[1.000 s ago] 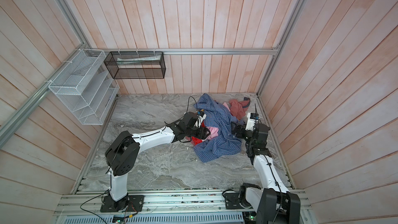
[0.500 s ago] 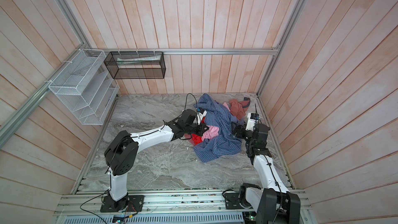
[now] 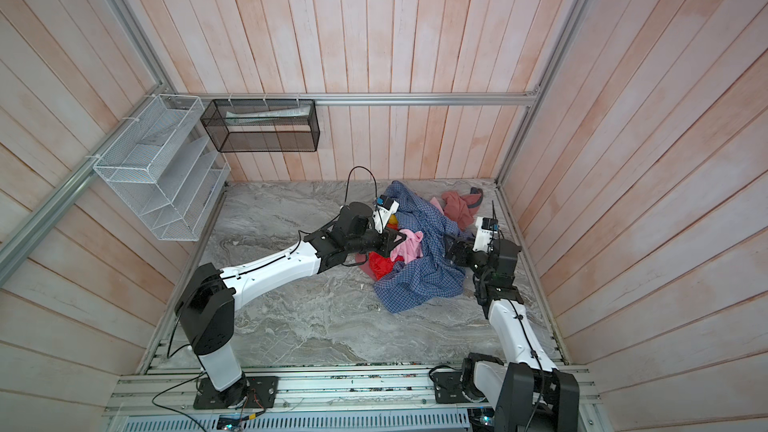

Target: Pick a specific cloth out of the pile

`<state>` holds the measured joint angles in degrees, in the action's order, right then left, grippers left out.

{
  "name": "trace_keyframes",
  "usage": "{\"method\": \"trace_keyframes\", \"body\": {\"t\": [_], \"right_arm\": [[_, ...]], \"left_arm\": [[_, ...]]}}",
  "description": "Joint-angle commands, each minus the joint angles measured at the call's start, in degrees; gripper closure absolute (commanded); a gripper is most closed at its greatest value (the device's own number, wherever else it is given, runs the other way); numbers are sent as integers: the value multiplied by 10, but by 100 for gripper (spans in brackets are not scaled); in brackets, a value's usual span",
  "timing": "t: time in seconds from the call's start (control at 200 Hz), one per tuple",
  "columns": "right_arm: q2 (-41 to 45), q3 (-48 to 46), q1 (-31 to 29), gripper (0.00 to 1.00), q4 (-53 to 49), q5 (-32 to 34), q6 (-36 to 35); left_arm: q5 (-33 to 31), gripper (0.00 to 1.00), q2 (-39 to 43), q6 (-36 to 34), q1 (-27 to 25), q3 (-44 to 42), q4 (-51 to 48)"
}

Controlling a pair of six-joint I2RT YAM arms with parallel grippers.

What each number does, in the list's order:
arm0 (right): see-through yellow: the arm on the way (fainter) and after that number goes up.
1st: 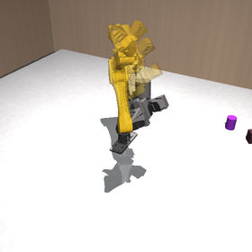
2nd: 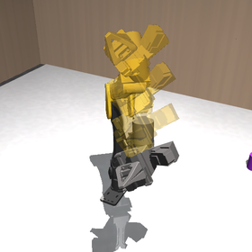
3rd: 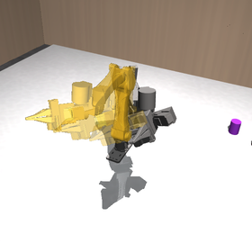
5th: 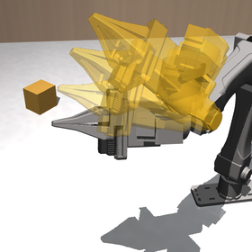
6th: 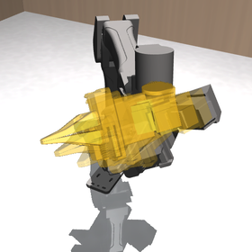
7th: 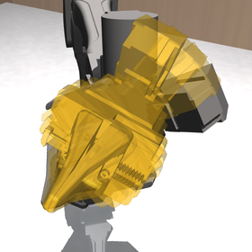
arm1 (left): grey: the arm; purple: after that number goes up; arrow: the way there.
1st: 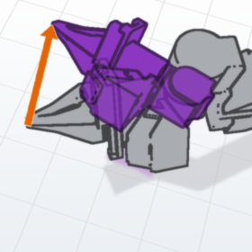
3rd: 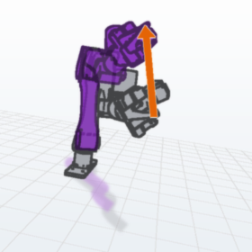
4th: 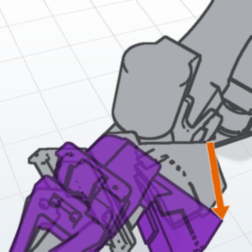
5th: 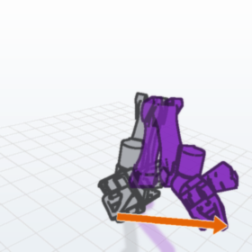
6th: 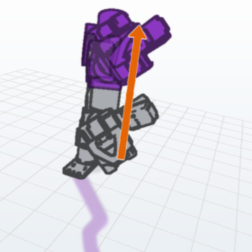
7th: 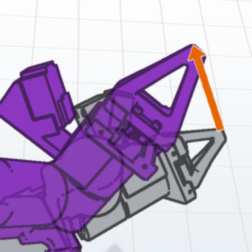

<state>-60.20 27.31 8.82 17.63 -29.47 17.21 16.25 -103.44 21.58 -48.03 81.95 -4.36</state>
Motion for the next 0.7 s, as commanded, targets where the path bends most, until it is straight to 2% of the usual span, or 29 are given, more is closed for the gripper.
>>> {"method": "trace_keyframes", "body": {"t": [0.0,0.285,0.465,0.695], "right_arm": [[-4,-21,0,10,38,-63,8],[-25,-39,-26,11,46,-124,-19],[-24,-46,-43,11,51,-122,-30],[-47,-45,-49,13,39,-83,-38]], "left_arm": [[7,100,19,-12,-3,24,-1],[-11,100,32,-14,-6,69,-12],[-20,100,37,-14,-6,89,-21],[-31,100,45,-30,-6,127,-44]]}}
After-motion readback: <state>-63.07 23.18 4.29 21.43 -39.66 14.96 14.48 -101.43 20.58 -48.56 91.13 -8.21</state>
